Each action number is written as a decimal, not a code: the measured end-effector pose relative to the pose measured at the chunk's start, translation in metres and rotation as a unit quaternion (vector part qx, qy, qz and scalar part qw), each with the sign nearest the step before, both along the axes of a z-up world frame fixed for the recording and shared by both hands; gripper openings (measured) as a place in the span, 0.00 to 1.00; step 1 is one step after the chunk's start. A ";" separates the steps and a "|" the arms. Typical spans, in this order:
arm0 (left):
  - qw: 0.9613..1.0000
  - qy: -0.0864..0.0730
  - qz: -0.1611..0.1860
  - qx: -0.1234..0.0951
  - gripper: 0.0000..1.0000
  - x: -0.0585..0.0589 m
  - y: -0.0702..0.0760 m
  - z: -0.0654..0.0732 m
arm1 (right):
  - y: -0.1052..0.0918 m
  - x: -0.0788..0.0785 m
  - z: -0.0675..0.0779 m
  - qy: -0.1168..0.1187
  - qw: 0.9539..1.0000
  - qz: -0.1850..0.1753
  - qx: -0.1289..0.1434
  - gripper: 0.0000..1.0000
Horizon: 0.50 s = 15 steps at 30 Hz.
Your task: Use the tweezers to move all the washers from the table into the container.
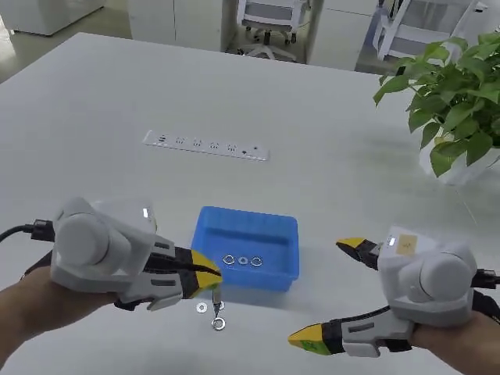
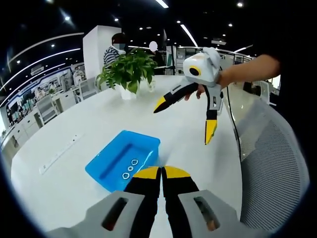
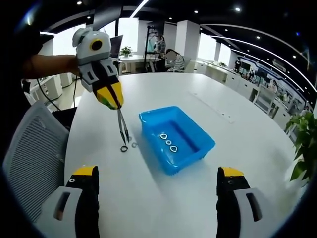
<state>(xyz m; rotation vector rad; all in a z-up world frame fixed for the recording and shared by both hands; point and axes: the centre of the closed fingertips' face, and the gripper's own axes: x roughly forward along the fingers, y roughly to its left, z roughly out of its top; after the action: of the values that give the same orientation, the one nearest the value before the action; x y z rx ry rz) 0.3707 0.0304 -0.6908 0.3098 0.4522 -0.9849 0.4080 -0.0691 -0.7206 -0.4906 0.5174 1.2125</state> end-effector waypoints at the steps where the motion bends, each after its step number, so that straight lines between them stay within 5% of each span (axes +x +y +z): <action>1: 1.000 0.001 0.000 0.000 0.06 0.000 -0.001 0.000 | 0.000 0.000 0.000 0.001 1.000 0.000 -0.001 1.00; 15: 1.000 0.004 0.000 -0.003 0.06 -0.001 -0.005 -0.005 | 0.001 -0.006 -0.005 0.005 1.000 0.008 -0.010 1.00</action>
<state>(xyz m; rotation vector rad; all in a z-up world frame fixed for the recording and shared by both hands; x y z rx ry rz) 0.3701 0.0252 -0.6960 0.3008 0.4560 -0.9878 0.4023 -0.0683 -0.7257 -0.5079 0.5352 1.2264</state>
